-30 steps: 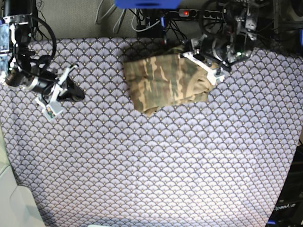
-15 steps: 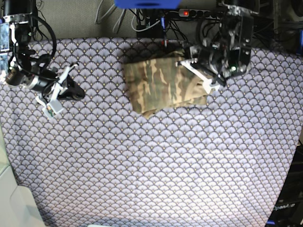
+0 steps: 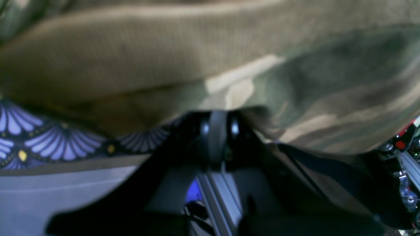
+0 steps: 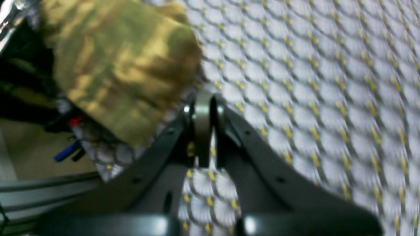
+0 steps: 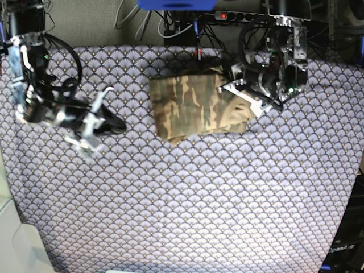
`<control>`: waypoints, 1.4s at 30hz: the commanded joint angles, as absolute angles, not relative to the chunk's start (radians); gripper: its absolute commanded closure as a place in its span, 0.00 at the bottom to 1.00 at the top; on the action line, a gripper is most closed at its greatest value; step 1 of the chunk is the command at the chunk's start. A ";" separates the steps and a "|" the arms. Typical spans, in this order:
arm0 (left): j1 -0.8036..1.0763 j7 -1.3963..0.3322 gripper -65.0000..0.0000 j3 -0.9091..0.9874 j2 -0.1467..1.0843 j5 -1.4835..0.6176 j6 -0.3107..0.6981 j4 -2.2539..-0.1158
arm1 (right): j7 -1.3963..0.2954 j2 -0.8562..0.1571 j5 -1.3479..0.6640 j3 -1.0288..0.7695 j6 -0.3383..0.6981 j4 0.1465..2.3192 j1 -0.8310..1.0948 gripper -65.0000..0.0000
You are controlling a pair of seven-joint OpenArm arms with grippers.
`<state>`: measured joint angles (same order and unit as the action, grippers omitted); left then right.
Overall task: Fold the T-shirt properly
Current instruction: 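Grasp the bundle's sides with both grippers and rotate it lengthwise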
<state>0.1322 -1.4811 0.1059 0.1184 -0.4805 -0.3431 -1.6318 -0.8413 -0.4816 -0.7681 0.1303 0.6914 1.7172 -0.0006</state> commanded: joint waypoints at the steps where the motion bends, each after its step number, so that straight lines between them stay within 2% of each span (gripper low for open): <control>1: 0.133 -1.282 1.00 0.120 0.136 -0.320 -0.351 -1.624 | -0.826 -0.484 -0.782 0.163 0.698 1.707 -0.047 1.00; 7: 0.154 -1.277 1.00 0.120 0.136 -0.320 -0.351 -1.624 | -0.800 -0.443 -0.759 0.367 0.698 1.484 -0.249 1.00; 13: 0.160 -1.277 1.00 0.139 0.111 -0.314 -0.351 -1.618 | -0.720 -0.435 -0.657 0.575 0.698 1.353 -0.418 1.00; 19: 0.176 -1.279 1.00 0.189 0.096 -0.312 -0.351 -1.621 | -0.625 -0.427 -0.547 0.647 0.698 1.250 -0.478 1.00; 21: 0.176 -1.276 1.00 0.189 0.096 -0.312 -0.351 -1.613 | -0.608 -0.397 -0.499 0.642 0.698 1.190 -0.483 1.00; 27: 0.145 -1.273 1.00 0.191 0.094 -0.312 -0.351 -1.612 | -0.576 -0.355 -0.443 0.641 0.698 1.113 -0.447 1.00; 33: 0.051 -1.273 1.00 0.191 0.059 -0.312 -0.351 -1.609 | -0.593 -0.360 -0.441 0.641 0.698 1.256 -0.329 1.00; 37: -0.050 -1.273 1.00 0.191 0.021 -0.312 -0.351 -1.534 | -0.642 -0.377 -0.441 0.641 0.698 1.340 -0.254 1.00; 42: -0.133 -1.164 1.00 0.183 -0.002 -0.312 -0.351 -1.392 | -0.645 -0.421 -0.440 0.599 0.698 1.437 -0.136 1.00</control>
<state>-0.1215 -1.1622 0.1883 0.0025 -0.3172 -0.3466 -1.4025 -0.6338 -0.4076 -0.4408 0.6044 0.6876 1.4288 -0.1287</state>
